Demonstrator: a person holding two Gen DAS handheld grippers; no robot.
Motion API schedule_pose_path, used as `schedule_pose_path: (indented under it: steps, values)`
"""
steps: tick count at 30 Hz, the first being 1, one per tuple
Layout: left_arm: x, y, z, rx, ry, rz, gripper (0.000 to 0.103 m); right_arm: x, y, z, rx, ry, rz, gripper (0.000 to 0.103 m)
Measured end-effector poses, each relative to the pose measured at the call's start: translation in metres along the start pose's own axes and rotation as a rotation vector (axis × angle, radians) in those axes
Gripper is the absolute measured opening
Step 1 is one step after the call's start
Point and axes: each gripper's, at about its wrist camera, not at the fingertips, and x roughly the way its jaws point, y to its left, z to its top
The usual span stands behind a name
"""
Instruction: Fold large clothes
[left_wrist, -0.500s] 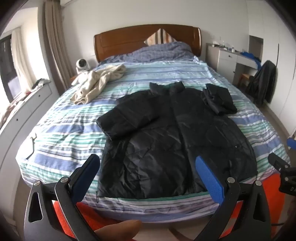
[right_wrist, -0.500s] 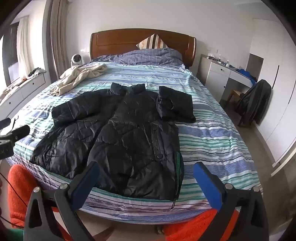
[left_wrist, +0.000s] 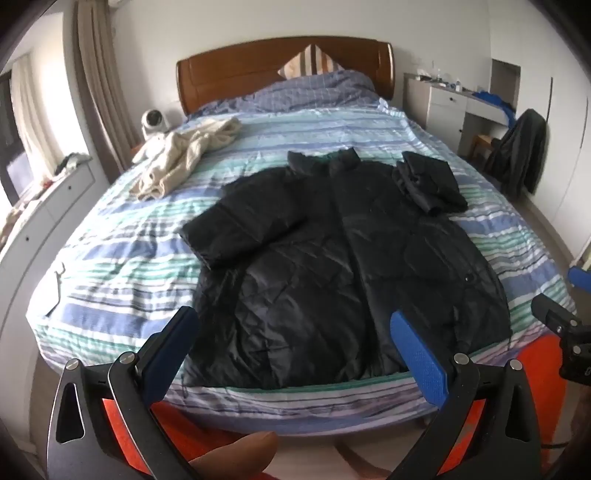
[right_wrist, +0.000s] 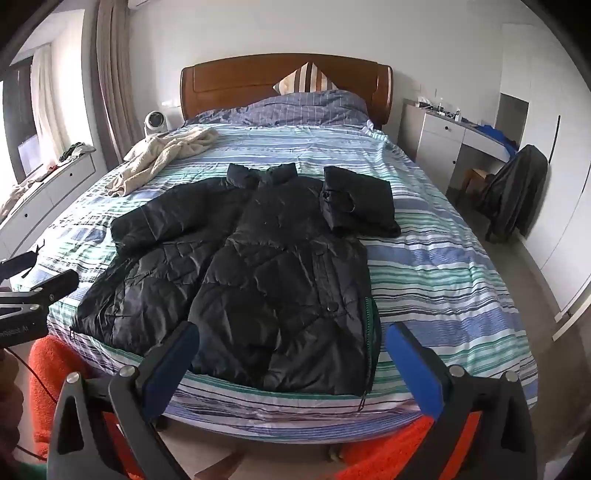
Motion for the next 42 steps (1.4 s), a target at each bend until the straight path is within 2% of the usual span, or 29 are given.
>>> schedule_pose_path:
  steps: [6, 10, 12, 42]
  values:
    - [0.008, 0.001, -0.001, 0.003, 0.033, -0.002, 0.103, 0.007, -0.002, 0.001, 0.008, 0.03, -0.019, 0.103]
    - [0.008, -0.001, -0.002, 0.022, 0.018, 0.027, 0.103, 0.012, 0.0, 0.003, -0.001, 0.056, -0.05, 0.103]
    - [0.01, -0.001, -0.002, 0.021, 0.025, 0.017, 0.103, 0.011, 0.0, 0.004, -0.005, 0.055, -0.057, 0.103]
    - [0.009, 0.004, -0.003, 0.015, 0.03, 0.041, 0.103, 0.019, 0.006, -0.001, -0.028, 0.094, -0.076, 0.103]
